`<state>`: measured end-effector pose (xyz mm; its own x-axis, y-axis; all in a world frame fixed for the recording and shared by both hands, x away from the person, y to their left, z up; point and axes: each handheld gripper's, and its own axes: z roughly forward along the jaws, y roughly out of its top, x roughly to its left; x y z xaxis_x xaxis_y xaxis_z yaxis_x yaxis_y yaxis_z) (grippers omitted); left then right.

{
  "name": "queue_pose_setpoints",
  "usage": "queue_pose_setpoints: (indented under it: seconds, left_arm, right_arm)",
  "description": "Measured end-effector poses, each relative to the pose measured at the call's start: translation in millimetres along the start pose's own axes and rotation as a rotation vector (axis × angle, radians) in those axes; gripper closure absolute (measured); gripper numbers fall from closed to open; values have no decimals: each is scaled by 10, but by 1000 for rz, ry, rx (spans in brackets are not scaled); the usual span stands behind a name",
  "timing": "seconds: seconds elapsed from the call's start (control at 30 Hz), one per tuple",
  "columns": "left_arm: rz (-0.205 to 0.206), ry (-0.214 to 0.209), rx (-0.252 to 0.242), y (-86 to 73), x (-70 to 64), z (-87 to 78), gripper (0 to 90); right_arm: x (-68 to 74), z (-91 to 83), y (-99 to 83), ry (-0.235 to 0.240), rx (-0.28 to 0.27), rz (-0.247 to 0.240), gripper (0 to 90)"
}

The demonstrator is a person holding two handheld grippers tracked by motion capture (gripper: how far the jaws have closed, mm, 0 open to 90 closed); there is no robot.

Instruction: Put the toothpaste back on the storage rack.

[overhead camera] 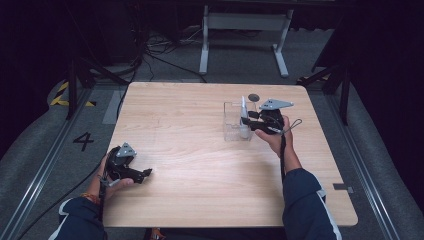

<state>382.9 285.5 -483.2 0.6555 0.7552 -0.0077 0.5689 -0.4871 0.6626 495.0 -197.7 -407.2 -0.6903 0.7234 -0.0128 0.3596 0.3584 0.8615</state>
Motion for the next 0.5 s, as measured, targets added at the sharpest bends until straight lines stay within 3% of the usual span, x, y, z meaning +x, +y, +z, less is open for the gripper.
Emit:
queue_pose_setpoints:
  seconds: [0.27, 0.5]
  left_arm:
    - [-1, 0, 0, 0, 0, 0, 5]
    - [-1, 0, 0, 0, 0, 0, 6]
  right_arm:
    - [19, -14, 17, -23, 0, 1, 485]
    - [67, -44, 61, -55, 21, -34, 403]
